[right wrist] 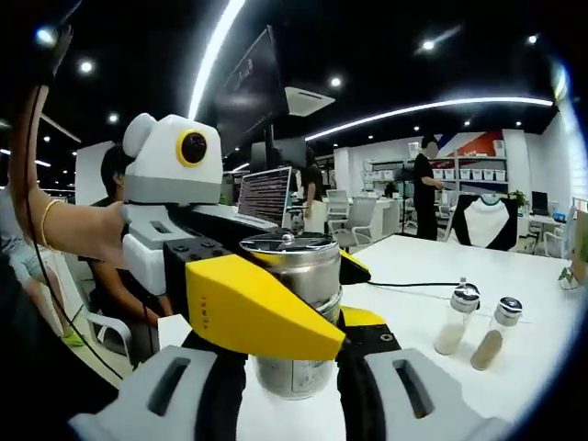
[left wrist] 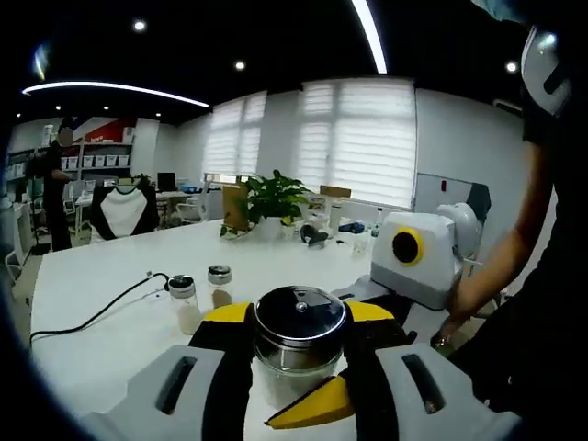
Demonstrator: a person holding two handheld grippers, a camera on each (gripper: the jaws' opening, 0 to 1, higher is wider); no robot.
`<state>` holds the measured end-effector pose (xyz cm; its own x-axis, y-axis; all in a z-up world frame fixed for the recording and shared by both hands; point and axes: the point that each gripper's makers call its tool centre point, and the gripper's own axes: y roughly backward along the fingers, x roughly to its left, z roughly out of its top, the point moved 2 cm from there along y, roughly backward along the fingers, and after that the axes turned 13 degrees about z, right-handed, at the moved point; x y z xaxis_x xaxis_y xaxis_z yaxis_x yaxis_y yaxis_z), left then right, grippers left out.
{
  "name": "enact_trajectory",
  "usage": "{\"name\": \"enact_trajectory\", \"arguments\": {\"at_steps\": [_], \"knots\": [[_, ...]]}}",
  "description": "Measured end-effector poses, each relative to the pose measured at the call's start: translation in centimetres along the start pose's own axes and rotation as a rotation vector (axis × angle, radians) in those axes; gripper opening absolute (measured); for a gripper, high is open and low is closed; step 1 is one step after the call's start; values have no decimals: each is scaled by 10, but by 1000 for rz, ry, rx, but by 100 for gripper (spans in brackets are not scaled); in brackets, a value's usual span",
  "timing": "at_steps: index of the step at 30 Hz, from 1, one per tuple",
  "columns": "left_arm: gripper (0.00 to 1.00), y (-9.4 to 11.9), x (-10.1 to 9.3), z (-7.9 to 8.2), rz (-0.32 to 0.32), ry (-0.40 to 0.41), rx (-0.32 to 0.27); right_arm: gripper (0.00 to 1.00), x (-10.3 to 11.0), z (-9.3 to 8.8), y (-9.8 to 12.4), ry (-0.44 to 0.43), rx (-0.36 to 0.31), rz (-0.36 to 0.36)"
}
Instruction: Rotate the seasoning bottle until the label or dispensing opening points toward the visible target arrow and the bottle remains upright within the marked orientation range
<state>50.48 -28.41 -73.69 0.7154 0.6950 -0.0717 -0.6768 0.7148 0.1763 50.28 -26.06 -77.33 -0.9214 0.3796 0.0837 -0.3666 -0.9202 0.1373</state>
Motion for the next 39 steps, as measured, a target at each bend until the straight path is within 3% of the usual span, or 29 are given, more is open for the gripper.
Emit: {"name": "enact_trajectory", "arguments": {"at_steps": [5,10,12,15,20,21,22,24,26,30,33,37,39], "knots": [[40,-6,4,1,88,48,-38,33,-5,0,0,-21,-6,-94],[39,-9,8,-7,193,89,-26,33,-13,-8,2,-14,11,-176],[39,-9,7,-10,231,92,-11,33,-15,-9,4,50,42,-209],[40,-7,10,-9,308,138,-22,33,-12,-9,3,77,53,-207],[39,-8,8,-15,289,143,-10,34,-11,-16,5,54,66,-180],[39,-7,6,-18,270,125,7,34,-11,-18,5,50,67,-168],[39,-7,4,-19,229,51,20,34,-10,-19,6,45,68,-156],[39,-6,0,-19,181,19,19,34,-6,-19,5,17,35,-115],[39,-3,-2,-22,144,34,54,34,-2,-19,4,30,50,-86],[39,2,-2,-17,63,40,59,35,4,-12,1,23,24,-7],[39,8,-1,-16,10,42,69,35,11,-12,-3,-40,19,112],[39,11,-4,-11,-54,37,65,36,16,-5,-6,19,14,152],[39,12,-5,-11,-86,-4,78,36,17,-5,-8,20,20,158]]}}
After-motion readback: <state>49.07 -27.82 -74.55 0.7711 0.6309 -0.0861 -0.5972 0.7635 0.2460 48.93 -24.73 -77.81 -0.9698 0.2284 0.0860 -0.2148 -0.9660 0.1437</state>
